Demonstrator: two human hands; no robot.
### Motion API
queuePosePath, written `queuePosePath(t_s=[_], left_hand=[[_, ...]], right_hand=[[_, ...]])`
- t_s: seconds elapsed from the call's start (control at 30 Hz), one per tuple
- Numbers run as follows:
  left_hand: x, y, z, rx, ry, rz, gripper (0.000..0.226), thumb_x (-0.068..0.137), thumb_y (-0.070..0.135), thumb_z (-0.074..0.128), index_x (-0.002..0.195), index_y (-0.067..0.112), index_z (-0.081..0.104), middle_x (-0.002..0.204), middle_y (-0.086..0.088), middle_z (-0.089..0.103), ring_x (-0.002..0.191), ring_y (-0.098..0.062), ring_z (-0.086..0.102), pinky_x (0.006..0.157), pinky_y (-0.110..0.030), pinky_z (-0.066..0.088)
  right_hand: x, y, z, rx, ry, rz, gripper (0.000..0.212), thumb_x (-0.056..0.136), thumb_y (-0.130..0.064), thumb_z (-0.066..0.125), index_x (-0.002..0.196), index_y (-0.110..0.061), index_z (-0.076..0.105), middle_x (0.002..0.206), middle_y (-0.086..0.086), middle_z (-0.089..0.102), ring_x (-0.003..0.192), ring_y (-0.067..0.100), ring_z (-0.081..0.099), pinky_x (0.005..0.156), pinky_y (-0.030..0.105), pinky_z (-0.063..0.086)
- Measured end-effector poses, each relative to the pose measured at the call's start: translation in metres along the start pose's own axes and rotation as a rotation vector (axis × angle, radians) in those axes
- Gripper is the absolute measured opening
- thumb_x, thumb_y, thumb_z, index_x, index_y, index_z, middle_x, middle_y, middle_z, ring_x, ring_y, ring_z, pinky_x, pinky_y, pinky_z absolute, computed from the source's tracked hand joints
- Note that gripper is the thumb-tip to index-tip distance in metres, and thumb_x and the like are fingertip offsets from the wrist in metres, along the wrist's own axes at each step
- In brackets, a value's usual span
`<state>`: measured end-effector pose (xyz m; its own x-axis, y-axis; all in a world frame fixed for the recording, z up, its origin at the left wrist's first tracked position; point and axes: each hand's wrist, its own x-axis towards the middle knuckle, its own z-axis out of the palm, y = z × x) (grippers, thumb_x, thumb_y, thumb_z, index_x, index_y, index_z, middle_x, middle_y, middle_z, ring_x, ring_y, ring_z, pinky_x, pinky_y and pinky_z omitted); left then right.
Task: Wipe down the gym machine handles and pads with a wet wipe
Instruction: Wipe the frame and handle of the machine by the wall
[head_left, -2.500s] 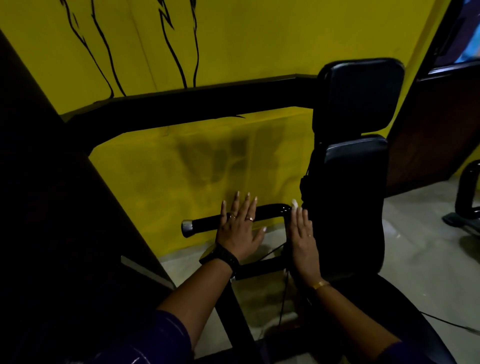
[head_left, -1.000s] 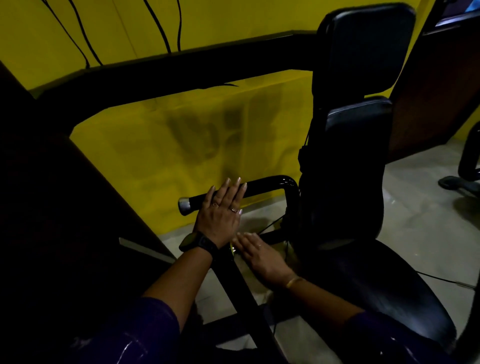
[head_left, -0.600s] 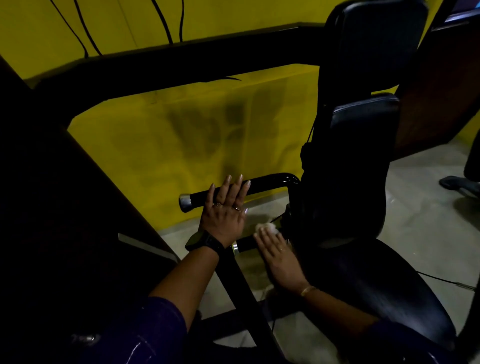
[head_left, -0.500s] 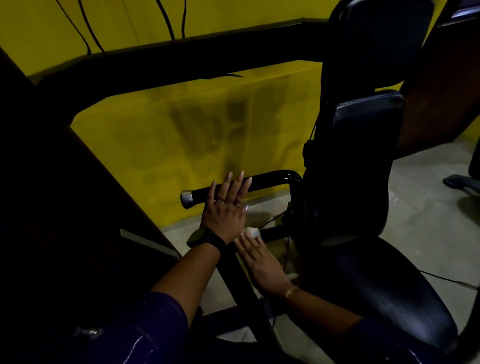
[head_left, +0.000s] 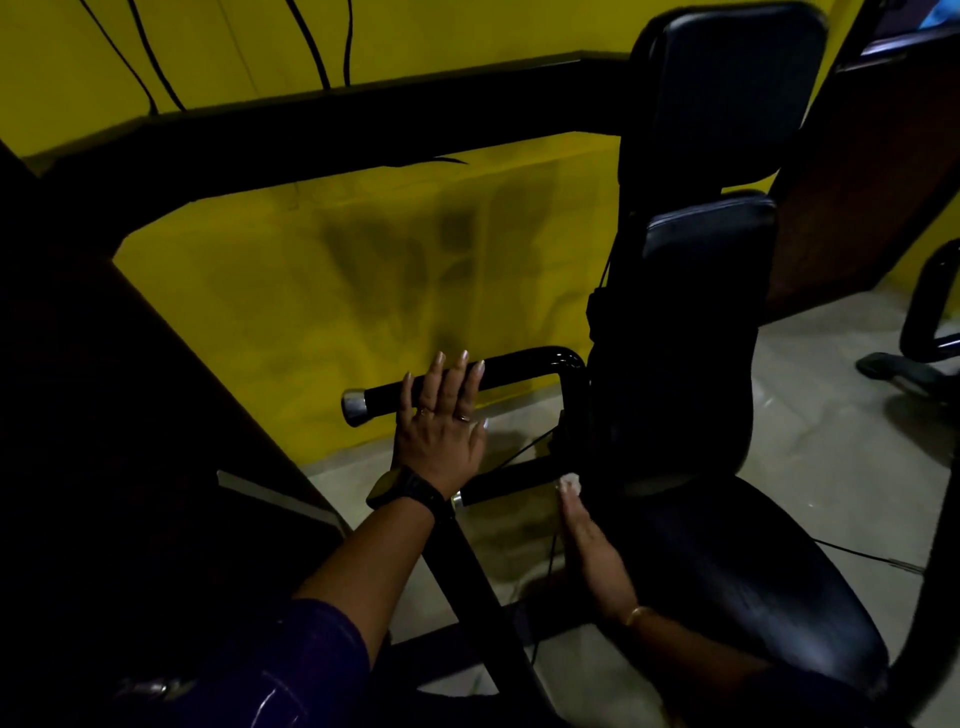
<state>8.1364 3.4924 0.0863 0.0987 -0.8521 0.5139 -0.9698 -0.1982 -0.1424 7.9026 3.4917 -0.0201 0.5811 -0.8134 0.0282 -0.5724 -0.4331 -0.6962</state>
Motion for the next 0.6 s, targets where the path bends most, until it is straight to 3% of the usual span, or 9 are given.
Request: queuePosePath(t_s=[0.07,0.13,0.2,0.27,0.3,0.37,0.4,0.5,0.6], left_hand=[[-0.001,0.002,0.0,-0.006,0.011,-0.015,0.07,0.088,0.043,0.042,0.151,0.017,0.022,0.155,-0.004,0.025,0.143,-0.029,0.024,0.118,-0.049,0.002],[-0.001,0.002,0.001,-0.006,0.012,-0.02,0.07,0.089,0.042,0.042,0.151,0.017,0.022,0.155,-0.004,0.025,0.143,-0.029,0.024,0.118,-0.049,0.003],[-0.001,0.001,0.0,0.001,-0.009,-0.014,0.07,0.089,0.042,0.042,0.152,0.018,0.022,0.155,-0.004,0.025,0.143,-0.029,0.025,0.118,-0.049,0.003],[-0.001,0.0,-0.001,0.007,-0.027,-0.013,0.07,0.089,0.041,0.042,0.152,0.018,0.022,0.155,-0.004,0.025,0.143,-0.029,0.025,0.118,-0.049,0.003],[-0.002,0.002,-0.001,0.009,-0.039,-0.012,0.071,0.089,0.042,0.042,0.152,0.018,0.021,0.155,-0.004,0.025,0.143,-0.029,0.025,0.117,-0.05,0.004],[-0.003,0.001,-0.001,0.021,-0.048,-0.003,0.076,0.087,0.042,0.048,0.153,0.018,0.019,0.156,-0.004,0.023,0.143,-0.028,0.024,0.117,-0.05,0.006],[-0.003,0.001,-0.001,0.028,-0.044,-0.002,0.08,0.085,0.041,0.055,0.153,0.018,0.019,0.156,-0.004,0.023,0.143,-0.028,0.024,0.116,-0.05,0.006],[-0.002,-0.002,0.0,0.044,-0.031,0.004,0.095,0.077,0.039,0.07,0.153,0.018,0.017,0.156,-0.004,0.023,0.143,-0.028,0.025,0.117,-0.05,0.005],[-0.004,-0.002,0.004,0.045,-0.01,0.0,0.098,0.075,0.038,0.071,0.154,0.018,0.016,0.156,-0.004,0.023,0.143,-0.029,0.025,0.117,-0.051,0.005]], right_hand=[[-0.002,-0.028,0.026,0.296,0.114,0.445,0.063,0.096,0.002,0.044,0.152,-0.017,0.02,0.149,0.006,0.037,0.13,0.024,0.046,0.105,0.024,0.033],[0.009,-0.056,0.037,0.522,0.041,0.675,0.041,0.096,0.001,0.05,0.136,0.005,0.044,0.128,0.023,0.056,0.106,0.013,0.063,0.093,0.026,0.043],[0.025,-0.085,0.037,0.722,-0.107,0.73,0.032,0.097,-0.001,0.049,0.127,0.012,0.049,0.126,0.026,0.056,0.103,0.001,0.061,0.097,0.026,0.043],[0.042,-0.103,0.027,0.843,-0.149,0.79,0.031,0.103,-0.007,0.034,0.126,0.008,0.049,0.126,0.02,0.054,0.12,0.022,0.053,0.094,0.018,0.039],[0.047,-0.107,0.022,0.907,-0.104,0.801,0.029,0.104,-0.005,0.029,0.113,0.005,0.055,0.113,0.018,0.058,0.112,0.031,0.053,0.09,0.016,0.041],[0.056,-0.112,0.015,0.925,0.023,0.781,0.035,0.1,0.006,0.024,0.078,-0.002,0.05,0.078,0.016,0.051,0.079,0.033,0.053,0.088,0.032,0.048],[0.058,-0.116,0.013,0.933,0.118,0.818,0.035,0.097,0.009,0.023,0.072,-0.003,0.045,0.07,0.016,0.046,0.068,0.029,0.049,0.079,0.039,0.049],[0.064,-0.099,-0.002,1.057,0.266,0.932,0.033,0.093,0.009,0.026,0.069,-0.007,0.042,0.064,0.011,0.046,0.06,0.021,0.045,0.063,0.033,0.041],[0.071,-0.077,-0.007,1.034,0.416,0.927,0.026,0.096,-0.001,0.035,0.077,-0.011,0.05,0.079,0.008,0.053,0.075,0.022,0.056,0.069,0.026,0.041]])
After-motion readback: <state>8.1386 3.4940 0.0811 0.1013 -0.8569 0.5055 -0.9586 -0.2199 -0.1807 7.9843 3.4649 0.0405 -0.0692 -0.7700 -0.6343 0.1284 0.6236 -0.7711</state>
